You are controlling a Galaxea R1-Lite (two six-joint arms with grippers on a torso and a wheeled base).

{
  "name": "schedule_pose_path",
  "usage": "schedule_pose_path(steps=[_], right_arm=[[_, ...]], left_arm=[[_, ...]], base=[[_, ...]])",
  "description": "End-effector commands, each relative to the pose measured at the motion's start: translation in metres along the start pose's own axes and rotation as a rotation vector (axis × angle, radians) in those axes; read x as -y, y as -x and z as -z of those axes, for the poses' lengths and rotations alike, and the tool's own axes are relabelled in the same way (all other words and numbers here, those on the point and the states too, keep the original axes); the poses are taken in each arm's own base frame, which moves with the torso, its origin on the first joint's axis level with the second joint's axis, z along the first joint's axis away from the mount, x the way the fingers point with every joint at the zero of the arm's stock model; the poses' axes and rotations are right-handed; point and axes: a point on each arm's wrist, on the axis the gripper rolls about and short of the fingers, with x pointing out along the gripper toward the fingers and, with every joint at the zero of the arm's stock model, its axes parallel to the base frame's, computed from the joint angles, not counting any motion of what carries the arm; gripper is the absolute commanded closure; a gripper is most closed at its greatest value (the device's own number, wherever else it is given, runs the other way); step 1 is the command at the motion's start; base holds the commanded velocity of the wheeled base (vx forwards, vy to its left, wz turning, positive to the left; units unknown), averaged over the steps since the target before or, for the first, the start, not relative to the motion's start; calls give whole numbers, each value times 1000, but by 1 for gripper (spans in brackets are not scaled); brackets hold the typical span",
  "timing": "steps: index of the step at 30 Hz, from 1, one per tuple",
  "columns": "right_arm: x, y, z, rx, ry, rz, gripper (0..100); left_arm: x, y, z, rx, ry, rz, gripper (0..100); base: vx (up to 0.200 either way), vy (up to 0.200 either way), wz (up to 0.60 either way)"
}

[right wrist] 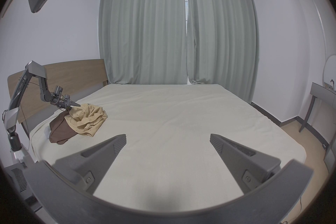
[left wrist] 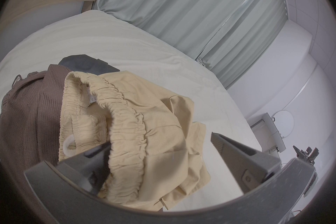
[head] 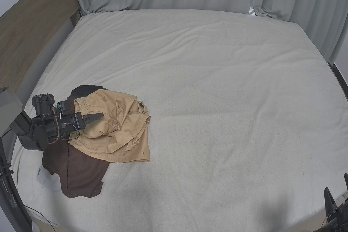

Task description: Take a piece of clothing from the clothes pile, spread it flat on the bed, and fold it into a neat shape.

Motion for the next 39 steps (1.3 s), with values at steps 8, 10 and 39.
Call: schedule_pose_path(steps=[8, 10, 39], right_arm=[[0, 0, 5, -1, -2, -1, 0], [0, 0, 5, -1, -2, -1, 0], [0, 0, 5, -1, -1, -1, 0]], left_arm=[[-2, -2, 2, 2, 2, -4, 100], [-2, -2, 3, 1, 8, -4, 100], [101, 69, -5, 162, 63, 220, 100]], base=[[0, 0, 0], [0, 0, 0], [0, 0, 0]])
